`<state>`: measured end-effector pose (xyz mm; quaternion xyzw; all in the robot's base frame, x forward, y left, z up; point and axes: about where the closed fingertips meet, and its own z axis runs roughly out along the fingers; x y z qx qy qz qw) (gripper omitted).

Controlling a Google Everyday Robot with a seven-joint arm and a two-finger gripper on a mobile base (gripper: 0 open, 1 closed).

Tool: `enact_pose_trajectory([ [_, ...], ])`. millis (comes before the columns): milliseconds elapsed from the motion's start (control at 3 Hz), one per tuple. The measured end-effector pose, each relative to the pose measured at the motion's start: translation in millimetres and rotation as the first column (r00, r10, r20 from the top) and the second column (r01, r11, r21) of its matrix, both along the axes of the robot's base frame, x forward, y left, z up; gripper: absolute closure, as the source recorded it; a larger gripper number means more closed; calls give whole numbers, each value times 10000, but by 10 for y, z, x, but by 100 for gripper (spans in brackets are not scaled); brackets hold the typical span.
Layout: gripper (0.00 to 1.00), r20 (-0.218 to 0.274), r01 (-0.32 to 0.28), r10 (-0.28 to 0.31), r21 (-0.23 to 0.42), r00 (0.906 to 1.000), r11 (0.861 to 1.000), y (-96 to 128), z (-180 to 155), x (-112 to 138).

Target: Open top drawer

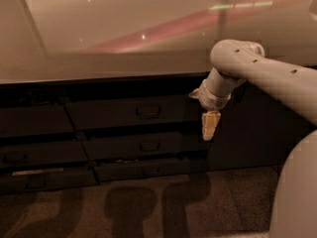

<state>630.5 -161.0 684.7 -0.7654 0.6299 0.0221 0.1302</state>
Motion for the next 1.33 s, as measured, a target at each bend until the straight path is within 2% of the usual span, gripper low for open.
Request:
enact_pose_trajectory([
  [333, 0, -53, 121, -122, -65, 9999, 9999, -18, -13, 32],
  [667, 0, -175, 651, -656, -252, 9977, 9976, -134, 40, 327],
  [1000, 0, -187, 660, -665, -269, 9976, 9975, -133, 29, 327],
  [1333, 0, -987, 748, -747, -22, 9923, 9972, -452, -433, 510],
])
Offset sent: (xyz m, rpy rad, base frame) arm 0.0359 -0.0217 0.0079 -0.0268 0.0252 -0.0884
